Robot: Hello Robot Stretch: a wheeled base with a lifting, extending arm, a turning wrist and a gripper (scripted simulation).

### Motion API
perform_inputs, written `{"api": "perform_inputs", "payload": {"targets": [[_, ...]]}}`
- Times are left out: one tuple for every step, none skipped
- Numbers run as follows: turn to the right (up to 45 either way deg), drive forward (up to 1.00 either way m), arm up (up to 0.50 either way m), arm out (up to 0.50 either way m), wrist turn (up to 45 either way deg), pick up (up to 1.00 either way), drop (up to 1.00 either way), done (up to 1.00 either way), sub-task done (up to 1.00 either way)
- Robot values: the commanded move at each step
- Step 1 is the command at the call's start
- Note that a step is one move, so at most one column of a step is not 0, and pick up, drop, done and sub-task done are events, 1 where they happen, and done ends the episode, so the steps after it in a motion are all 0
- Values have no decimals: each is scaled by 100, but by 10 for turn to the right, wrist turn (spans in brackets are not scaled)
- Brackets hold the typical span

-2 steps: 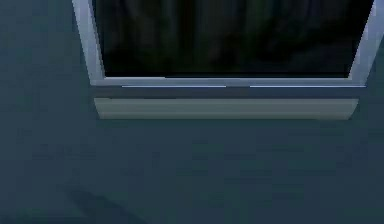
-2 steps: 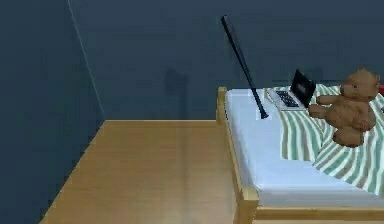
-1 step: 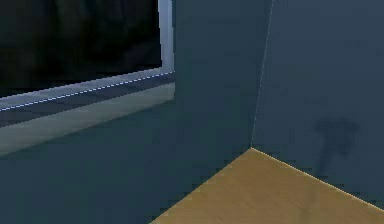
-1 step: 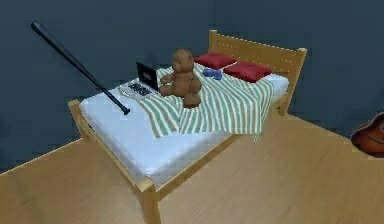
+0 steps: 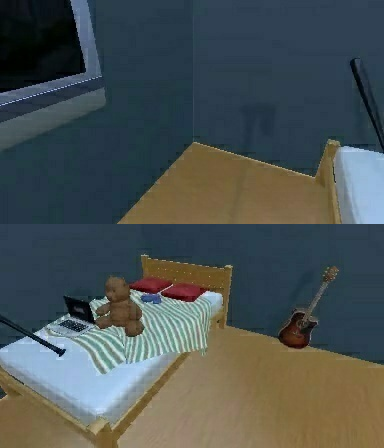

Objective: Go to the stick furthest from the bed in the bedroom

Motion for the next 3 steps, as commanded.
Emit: {"api": "perform_inputs", "payload": {"targets": [[0,30,0,0,0,0,0,0,0],[180,0,0,0,0,0,0,0,0],[0,45,0,0,0,0,0,0,0]]}}
